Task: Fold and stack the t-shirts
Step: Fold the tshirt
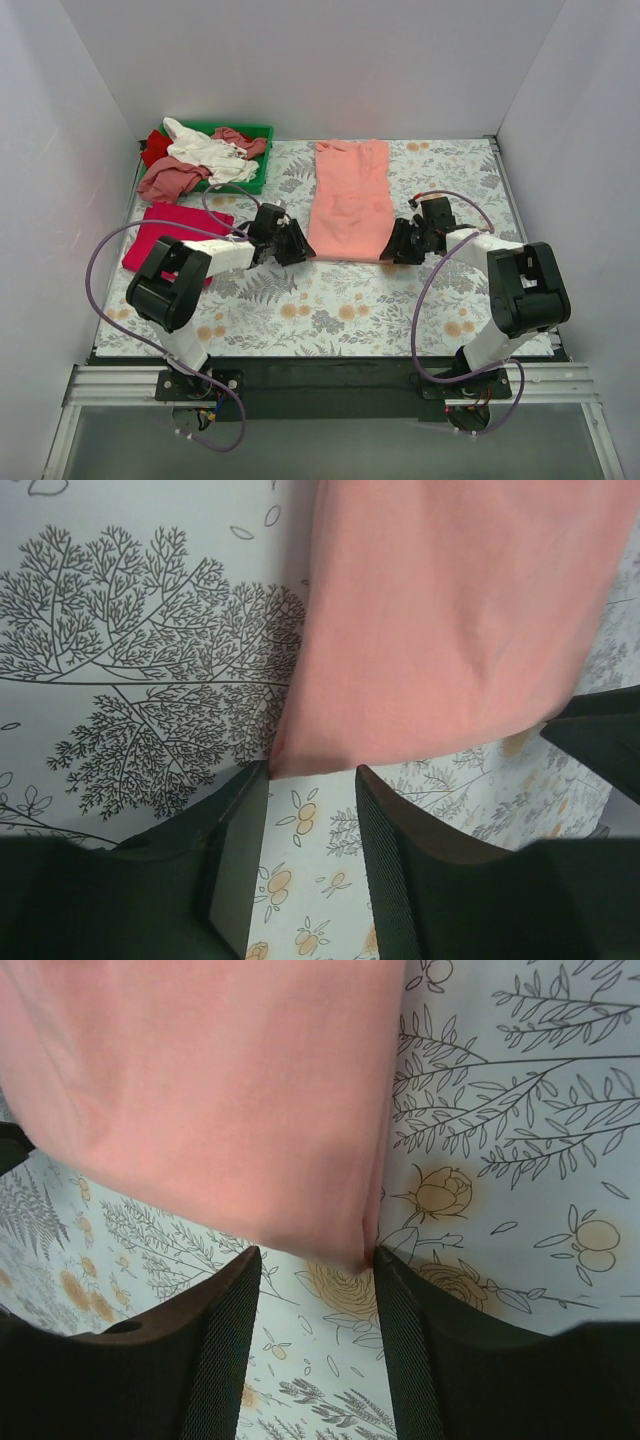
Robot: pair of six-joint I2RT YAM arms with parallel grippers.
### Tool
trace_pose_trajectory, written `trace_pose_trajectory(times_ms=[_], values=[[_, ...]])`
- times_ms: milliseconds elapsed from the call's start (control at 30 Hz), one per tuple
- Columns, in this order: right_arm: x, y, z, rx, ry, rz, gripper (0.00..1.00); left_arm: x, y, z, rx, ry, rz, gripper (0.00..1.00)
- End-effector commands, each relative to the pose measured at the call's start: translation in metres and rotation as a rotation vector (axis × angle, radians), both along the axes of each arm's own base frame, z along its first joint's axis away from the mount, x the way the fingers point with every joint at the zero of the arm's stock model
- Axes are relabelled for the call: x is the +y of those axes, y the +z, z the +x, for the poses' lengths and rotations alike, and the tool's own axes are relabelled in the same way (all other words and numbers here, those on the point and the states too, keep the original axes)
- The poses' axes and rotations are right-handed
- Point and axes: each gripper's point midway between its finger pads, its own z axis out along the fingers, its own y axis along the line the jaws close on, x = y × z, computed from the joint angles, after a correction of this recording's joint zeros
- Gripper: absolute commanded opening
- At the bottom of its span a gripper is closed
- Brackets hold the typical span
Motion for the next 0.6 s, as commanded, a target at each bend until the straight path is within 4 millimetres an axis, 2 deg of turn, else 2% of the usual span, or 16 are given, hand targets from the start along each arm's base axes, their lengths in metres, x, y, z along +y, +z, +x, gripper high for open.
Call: trace_pose_trajectory(times_ms=[0,167,233,267,300,433,500,567], values=[[-0.003,-0.003,0.012,-0.031,-0.015,-0.028,0.55,0.003,-0.012,-0.002,0.018,0.006,0.034,0.38],[-0.005,-0.012,0.011,-0.006,-0.024,-0.045,0.49,0.004,-0.022,-0.001,0.032,0.009,0.058,0.34],[-0.003,-0.012,0.012,-0.003,-0.015,-0.035,0.43,0.001,-0.028,-0.001,0.044,0.001,0.064,0.24],[-0.001,-0.013,0.01,0.004,-0.008,-0.026,0.34,0.0,-0.028,-0.001,0.045,-0.007,0.066,0.07],[-0.001,-0.012,0.01,0.003,-0.003,-0.024,0.3,0.0,-0.03,0.0,0.047,-0.008,0.07,0.0],[-0.001,-0.01,0.001,0.015,0.01,-0.019,0.2,-0.006,-0.029,-0.002,-0.003,-0.034,0.104,0.0],[-0.003,-0.009,-0.008,0.027,0.023,-0.025,0.11,-0.004,-0.026,-0.011,-0.019,-0.037,0.115,0.0],[-0.004,-0.005,-0.016,0.024,0.039,-0.026,0.09,-0.004,-0.017,-0.018,-0.039,-0.038,0.105,0.0]])
